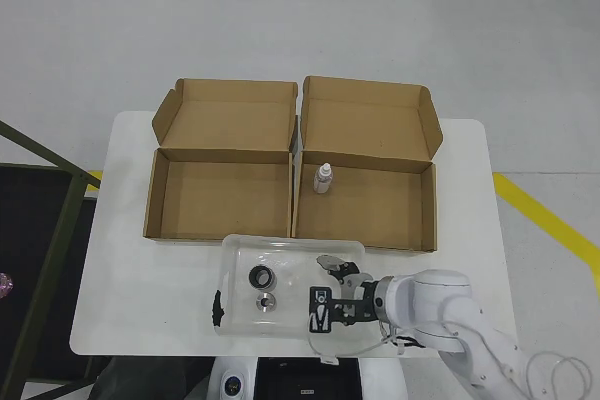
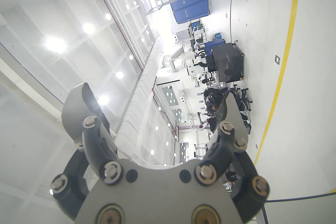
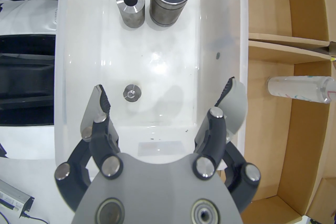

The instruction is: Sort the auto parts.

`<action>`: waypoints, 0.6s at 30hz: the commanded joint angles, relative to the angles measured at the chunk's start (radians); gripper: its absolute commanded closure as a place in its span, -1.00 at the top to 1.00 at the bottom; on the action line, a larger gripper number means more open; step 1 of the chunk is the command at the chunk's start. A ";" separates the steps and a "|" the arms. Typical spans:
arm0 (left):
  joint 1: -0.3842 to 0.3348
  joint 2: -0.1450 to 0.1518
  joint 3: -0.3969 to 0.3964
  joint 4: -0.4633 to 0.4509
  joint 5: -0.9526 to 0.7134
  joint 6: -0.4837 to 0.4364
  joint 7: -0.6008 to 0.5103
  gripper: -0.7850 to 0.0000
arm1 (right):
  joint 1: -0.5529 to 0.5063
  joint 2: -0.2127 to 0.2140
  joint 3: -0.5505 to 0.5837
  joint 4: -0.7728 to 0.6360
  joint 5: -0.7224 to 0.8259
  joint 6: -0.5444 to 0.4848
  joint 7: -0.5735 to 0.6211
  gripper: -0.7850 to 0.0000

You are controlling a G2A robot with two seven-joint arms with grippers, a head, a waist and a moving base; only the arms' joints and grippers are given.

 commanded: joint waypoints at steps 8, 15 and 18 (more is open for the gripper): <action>0.000 0.000 0.000 0.000 0.000 0.000 0.000 1.00 | 0.028 0.000 -0.067 0.034 -0.030 0.015 0.048 0.71; 0.000 0.000 0.000 0.000 0.000 0.000 0.000 1.00 | 0.060 -0.003 -0.124 0.071 -0.049 0.037 0.070 0.66; 0.000 0.000 0.000 0.000 0.000 0.000 0.000 1.00 | 0.072 -0.004 -0.144 0.086 -0.051 0.043 0.076 0.61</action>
